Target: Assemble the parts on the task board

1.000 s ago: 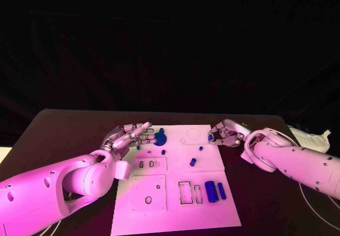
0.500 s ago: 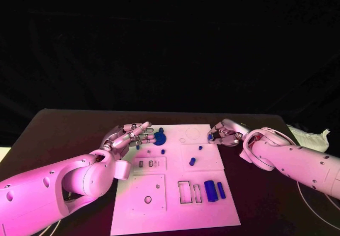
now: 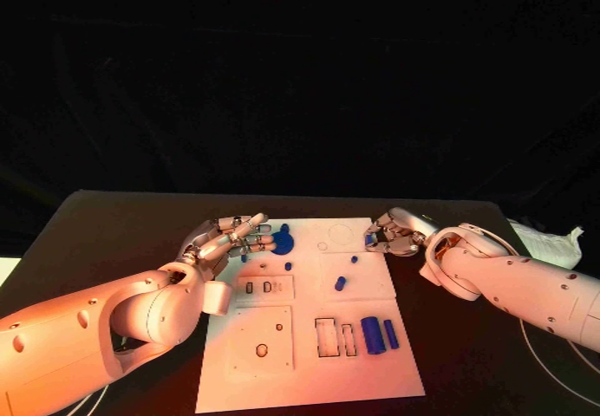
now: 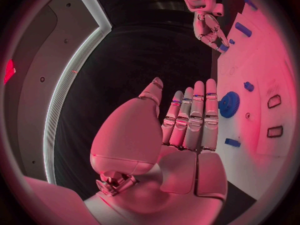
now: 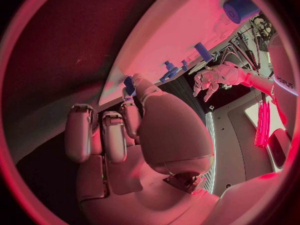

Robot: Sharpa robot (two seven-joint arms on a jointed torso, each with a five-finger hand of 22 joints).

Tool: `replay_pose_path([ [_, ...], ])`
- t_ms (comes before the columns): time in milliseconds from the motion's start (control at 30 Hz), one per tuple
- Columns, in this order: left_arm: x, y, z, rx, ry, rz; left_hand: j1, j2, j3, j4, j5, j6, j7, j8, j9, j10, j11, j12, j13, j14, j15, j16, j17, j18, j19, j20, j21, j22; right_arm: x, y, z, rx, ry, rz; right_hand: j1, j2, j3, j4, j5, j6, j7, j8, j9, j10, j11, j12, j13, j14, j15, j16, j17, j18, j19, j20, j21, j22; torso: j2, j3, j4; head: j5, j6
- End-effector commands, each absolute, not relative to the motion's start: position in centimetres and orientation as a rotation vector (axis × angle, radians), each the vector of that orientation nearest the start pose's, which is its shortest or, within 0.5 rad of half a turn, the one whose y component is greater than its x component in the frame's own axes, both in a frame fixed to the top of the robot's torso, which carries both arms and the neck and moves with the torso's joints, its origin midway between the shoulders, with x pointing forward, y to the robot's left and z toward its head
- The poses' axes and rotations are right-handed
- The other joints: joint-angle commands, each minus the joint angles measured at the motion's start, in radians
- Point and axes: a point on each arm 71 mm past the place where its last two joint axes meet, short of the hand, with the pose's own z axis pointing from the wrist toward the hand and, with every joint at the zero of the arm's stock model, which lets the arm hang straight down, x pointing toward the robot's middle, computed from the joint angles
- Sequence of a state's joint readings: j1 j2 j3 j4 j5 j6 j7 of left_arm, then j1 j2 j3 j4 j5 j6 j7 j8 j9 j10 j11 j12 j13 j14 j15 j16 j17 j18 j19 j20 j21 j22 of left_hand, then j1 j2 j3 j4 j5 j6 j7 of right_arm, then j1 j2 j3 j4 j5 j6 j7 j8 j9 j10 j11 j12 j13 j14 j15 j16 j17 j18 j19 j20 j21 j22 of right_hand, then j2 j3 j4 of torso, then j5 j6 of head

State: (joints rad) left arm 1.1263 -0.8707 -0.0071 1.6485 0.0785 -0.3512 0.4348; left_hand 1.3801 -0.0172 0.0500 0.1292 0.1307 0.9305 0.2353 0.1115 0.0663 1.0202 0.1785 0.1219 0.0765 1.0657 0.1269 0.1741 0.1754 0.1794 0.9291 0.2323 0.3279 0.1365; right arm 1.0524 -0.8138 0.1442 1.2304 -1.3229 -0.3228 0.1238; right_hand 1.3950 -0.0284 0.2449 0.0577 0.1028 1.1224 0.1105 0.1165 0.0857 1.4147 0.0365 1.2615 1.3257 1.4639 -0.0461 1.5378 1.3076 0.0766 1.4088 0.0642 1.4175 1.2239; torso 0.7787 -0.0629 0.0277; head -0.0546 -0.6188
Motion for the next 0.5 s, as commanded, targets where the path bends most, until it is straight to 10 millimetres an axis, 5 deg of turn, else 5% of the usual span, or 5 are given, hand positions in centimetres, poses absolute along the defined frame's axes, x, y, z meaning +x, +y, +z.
replay_pose_path([
  [33,45.8,18.8,-18.9,-1.233,1.398,-1.657,0.008,0.006,0.0,-0.006,-0.004,-0.002,0.005,-0.004,-0.001,-0.001,0.004,-0.004,-0.001,0.001,0.006,-0.003,0.001,0.002,0.004,0.005,-0.006,-0.001,52.2,-27.1,-20.4,0.069,1.552,0.678,0.023,0.044,0.009,-0.003,-0.002,0.032,-0.021,0.013,0.015,0.017,-0.027,0.004,0.017,0.095,-0.009,0.006,0.204,-0.008,0.0,-0.008,0.006,0.002,-0.001,-0.0007,0.001,0.002,0.001],
  [333,45.8,19.0,-18.9,-1.234,1.394,-1.654,0.008,0.006,0.0,-0.006,-0.004,-0.002,0.005,-0.004,-0.001,-0.001,0.004,-0.004,-0.001,0.001,0.006,-0.003,0.001,0.002,0.004,0.005,-0.006,-0.001,51.1,-24.0,-18.5,0.077,1.489,0.749,0.02,0.046,0.012,-0.005,0.0,0.035,-0.022,0.015,0.016,0.019,-0.028,0.004,0.017,0.095,-0.011,0.007,0.206,-0.008,0.001,-0.01,0.007,0.004,-0.004,-0.0039,-0.0001,0.005,0.005],
  [500,45.8,18.9,-18.9,-1.236,1.392,-1.657,0.008,0.008,0.0,-0.009,-0.004,-0.002,0.005,-0.006,-0.001,-0.002,0.004,-0.006,-0.002,0.0,0.006,-0.006,0.003,0.002,0.005,0.005,-0.007,-0.003,50.0,-20.9,-17.7,0.059,1.477,0.807,0.018,0.047,0.012,-0.005,0.0,0.035,-0.022,0.015,0.016,0.018,-0.029,0.002,0.016,0.095,-0.012,0.007,0.206,-0.008,0.001,-0.011,0.006,0.003,-0.012,-0.0114,0.0085,0.0,0.001],
])
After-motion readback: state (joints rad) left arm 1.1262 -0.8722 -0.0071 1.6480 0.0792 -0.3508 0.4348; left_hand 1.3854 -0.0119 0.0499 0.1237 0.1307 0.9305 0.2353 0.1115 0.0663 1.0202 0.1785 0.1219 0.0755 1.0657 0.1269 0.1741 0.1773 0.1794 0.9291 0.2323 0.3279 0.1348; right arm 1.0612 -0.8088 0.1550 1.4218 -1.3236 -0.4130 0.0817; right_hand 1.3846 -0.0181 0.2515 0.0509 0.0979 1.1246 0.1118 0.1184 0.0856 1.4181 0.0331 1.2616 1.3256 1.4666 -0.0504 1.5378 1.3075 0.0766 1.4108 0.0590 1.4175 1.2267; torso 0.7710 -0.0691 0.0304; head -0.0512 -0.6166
